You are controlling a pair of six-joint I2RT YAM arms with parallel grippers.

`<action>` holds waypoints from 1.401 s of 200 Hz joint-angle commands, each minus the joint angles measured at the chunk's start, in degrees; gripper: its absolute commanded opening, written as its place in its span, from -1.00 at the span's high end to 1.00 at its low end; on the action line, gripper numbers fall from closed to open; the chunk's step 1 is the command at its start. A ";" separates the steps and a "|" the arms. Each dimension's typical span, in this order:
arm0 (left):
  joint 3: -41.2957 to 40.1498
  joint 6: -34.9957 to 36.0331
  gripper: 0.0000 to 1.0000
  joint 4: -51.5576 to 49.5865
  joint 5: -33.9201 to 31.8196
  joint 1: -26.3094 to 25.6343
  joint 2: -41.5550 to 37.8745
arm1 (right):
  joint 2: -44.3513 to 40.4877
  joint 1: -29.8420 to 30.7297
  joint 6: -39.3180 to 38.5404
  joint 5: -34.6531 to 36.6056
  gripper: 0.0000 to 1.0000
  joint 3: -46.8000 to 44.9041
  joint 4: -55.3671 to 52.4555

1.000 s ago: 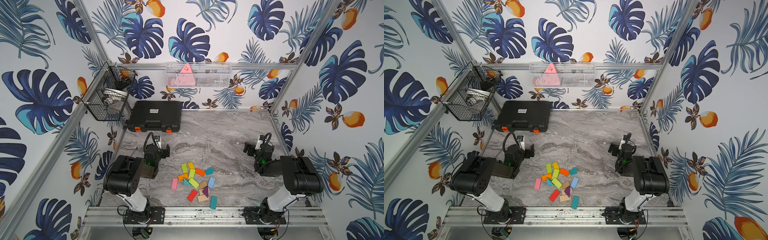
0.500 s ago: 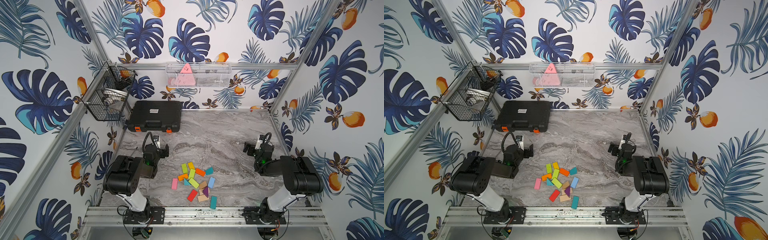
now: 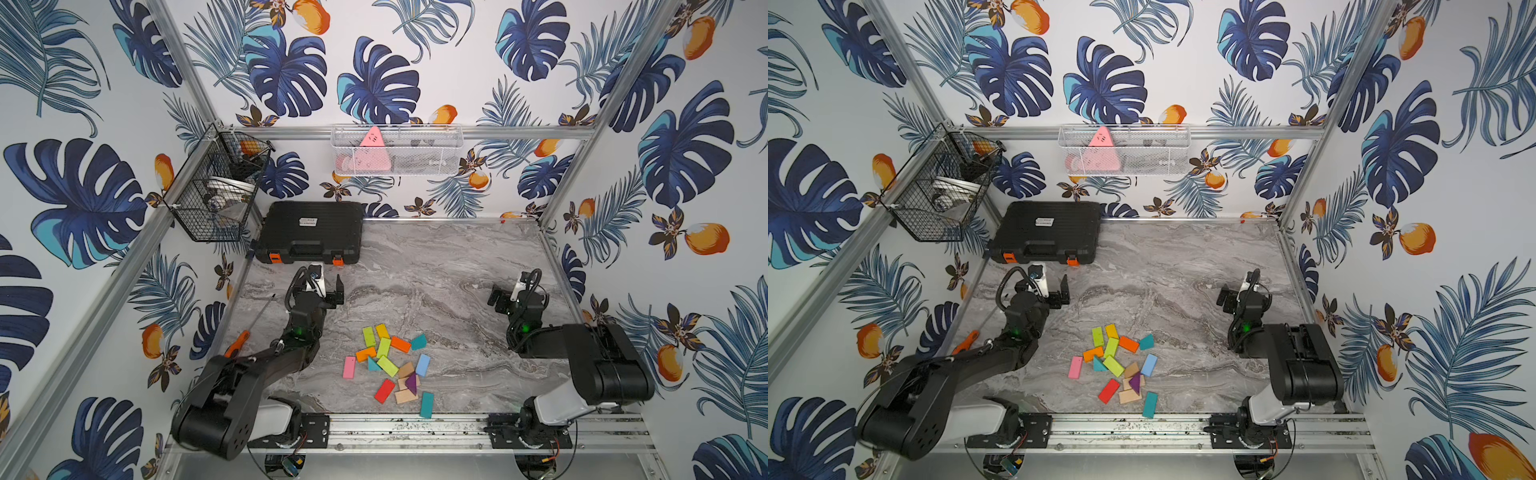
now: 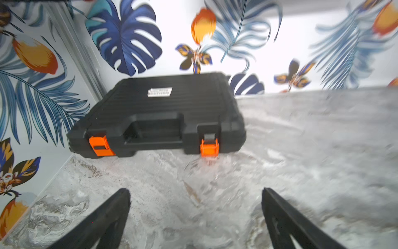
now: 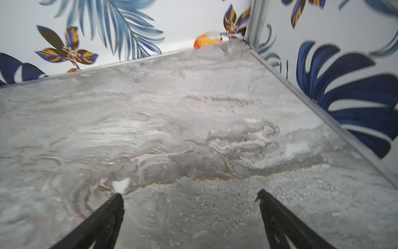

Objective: Assemble a piece of candy with building blocks
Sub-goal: Pick up the building block from the center of the board.

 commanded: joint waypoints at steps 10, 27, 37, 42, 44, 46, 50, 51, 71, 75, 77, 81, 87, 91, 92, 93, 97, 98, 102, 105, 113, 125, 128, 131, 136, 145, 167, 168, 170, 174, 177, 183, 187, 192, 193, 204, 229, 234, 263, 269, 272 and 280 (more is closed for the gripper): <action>7.35 -21.06 -0.98 -23.75 -3.64 -0.79 -7.72 | -9.06 3.03 8.65 6.92 -1.00 9.22 -22.43; 10.01 -32.72 -0.98 -28.37 -0.82 -0.11 -8.20 | -12.22 1.55 14.58 -3.99 -1.00 13.30 -32.67; 12.77 -35.98 -0.98 -31.83 6.82 1.90 -9.21 | -14.48 0.70 15.69 -12.63 -1.00 13.35 -33.35; 14.33 -36.90 -0.98 -34.46 10.48 2.97 -9.74 | -15.65 0.69 15.85 -16.22 -1.00 13.14 -33.11; 15.30 -37.20 -0.98 -35.80 11.68 3.46 -10.02 | -16.13 0.69 15.89 -17.63 -1.00 13.01 -32.97; 16.12 -37.50 -0.98 -37.05 12.79 3.78 -10.29 | -16.58 0.69 15.94 -19.06 -1.00 13.02 -32.91; 17.63 -37.65 -0.98 -39.53 14.99 4.28 -10.67 | -17.35 0.69 16.17 -21.75 -1.00 13.09 -33.20; 18.05 -37.58 -0.99 -40.13 15.57 4.33 -10.72 | -17.60 0.69 16.21 -22.45 -1.00 13.15 -33.35; 26.59 -31.38 -0.98 -54.19 25.66 4.64 -11.63 | -19.63 2.31 17.91 -33.59 -1.00 17.18 -40.69; 28.67 -30.19 -0.97 -57.92 27.12 4.64 -11.66 | -19.56 3.04 17.80 -35.13 -1.00 18.55 -43.46; 29.54 -29.62 -0.97 -59.77 27.84 4.71 -11.71 | -19.42 3.45 17.58 -35.65 -1.00 19.24 -45.00; 30.94 -28.28 -0.96 -63.43 29.06 4.65 -11.78 | -19.14 4.72 17.11 -36.43 -1.00 20.75 -47.69; 33.12 -26.01 -0.95 -68.41 30.33 4.64 -12.05 | -18.60 7.07 15.85 -37.40 -1.00 22.64 -51.25; 34.01 -24.44 -0.93 -71.41 30.79 4.64 -12.31 | -18.20 8.78 14.59 -37.69 -1.00 23.90 -53.85; 34.19 -24.08 -0.93 -72.15 30.94 4.64 -12.37 | -18.11 9.17 14.19 -37.67 -1.00 24.31 -54.66; 34.33 -23.72 -0.93 -72.52 31.06 4.64 -12.49 | -18.02 9.59 13.86 -37.66 -1.00 24.60 -55.33; 34.76 -22.38 -0.92 -75.49 31.69 4.64 -13.05 | -17.53 11.67 12.39 -37.16 -1.00 25.90 -58.09; 34.83 -22.08 -0.92 -76.17 31.83 4.64 -13.14 | -17.34 12.38 12.12 -36.96 -1.00 26.27 -58.76; 34.98 -20.81 -0.91 -78.42 32.35 4.64 -13.87 | -16.80 14.63 10.67 -35.94 -1.00 27.66 -61.47; 34.92 -19.83 -0.91 -79.88 32.58 4.64 -14.52 | -16.35 16.19 9.43 -35.26 -1.00 28.68 -63.51; 34.44 -17.88 -0.90 -83.24 31.50 4.64 -16.70 | -15.23 20.60 6.76 -32.78 -1.00 30.77 -67.77; 33.22 -16.81 -0.89 -86.88 30.47 4.64 -20.61 | -13.51 26.64 4.51 -29.64 -1.00 32.45 -71.69; 32.94 -16.50 -0.89 -87.42 30.40 4.60 -21.51 | -12.96 27.80 4.18 -29.30 -1.00 32.92 -72.51; 32.57 -16.16 -0.89 -87.88 30.47 4.56 -22.36 | -12.60 28.76 3.77 -29.18 -1.00 33.29 -73.33; 31.80 -15.91 -0.86 -88.65 30.29 4.30 -24.29 | -11.60 30.48 3.06 -29.04 -1.00 34.02 -74.50; 30.83 -18.06 -0.85 -89.31 27.97 3.65 -27.58 | -9.90 32.76 1.84 -28.46 -1.00 35.10 -76.90; 27.53 -18.75 -0.81 -86.60 30.05 3.42 -35.08 | -4.62 39.74 -2.28 -23.55 -0.99 37.86 -82.11; 27.31 -18.77 -0.80 -86.51 30.00 3.42 -35.36 | -4.38 39.90 -2.51 -23.39 -0.99 37.92 -82.28; 26.98 -18.83 -0.79 -86.38 29.81 3.41 -35.70 | -3.91 40.33 -2.79 -23.01 -0.98 38.15 -82.61; 26.60 -19.19 -0.77 -86.32 29.16 3.36 -36.68 | -2.93 41.02 -3.39 -22.49 -0.97 38.60 -83.42; 26.42 -19.31 -0.76 -86.45 28.63 3.34 -37.29 | -2.22 41.46 -3.78 -22.26 -0.97 39.00 -84.11; 26.41 -19.59 -0.76 -86.74 27.64 3.33 -38.13 | -0.96 42.18 -4.42 -22.11 -0.96 39.55 -84.96; 26.51 -19.53 -0.76 -86.86 27.33 3.33 -38.61 | -0.16 42.66 -4.72 -22.09 -0.95 39.73 -85.24; 26.49 -19.31 -0.75 -86.83 27.20 3.34 -39.02 | 0.57 43.05 -5.03 -22.13 -0.95 39.75 -85.15; 26.43 -19.23 -0.75 -86.80 27.17 3.33 -39.17 | 0.72 43.14 -5.07 -22.11 -0.94 39.75 -85.12; 25.91 -18.69 -0.75 -85.77 27.41 3.47 -40.31 | 2.46 44.28 -5.86 -22.12 -0.92 40.24 -84.99; 26.20 -18.78 -0.74 -86.28 26.56 3.68 -39.69 | 6.91 45.95 -7.14 -19.76 -0.85 42.19 -85.49; 26.20 -18.70 -0.73 -86.18 26.80 3.68 -39.62 | 7.90 46.29 -7.52 -19.23 -0.83 42.27 -85.72; 26.17 -18.77 -0.72 -86.22 26.55 4.63 -39.66 | 13.90 48.42 -9.31 -16.91 -0.74 46.21 -86.43; 26.11 -18.64 -0.72 -86.23 26.61 4.89 -39.81 | 15.08 48.63 -9.48 -16.17 -0.73 47.00 -86.72; 26.12 -18.64 -0.72 -86.20 26.71 4.91 -39.91 | 15.69 48.75 -9.56 -15.99 -0.71 47.29 -86.76; 26.03 -18.61 -0.72 -86.12 26.86 4.99 -40.02 | 16.95 49.03 -9.90 -15.87 -0.68 47.80 -86.73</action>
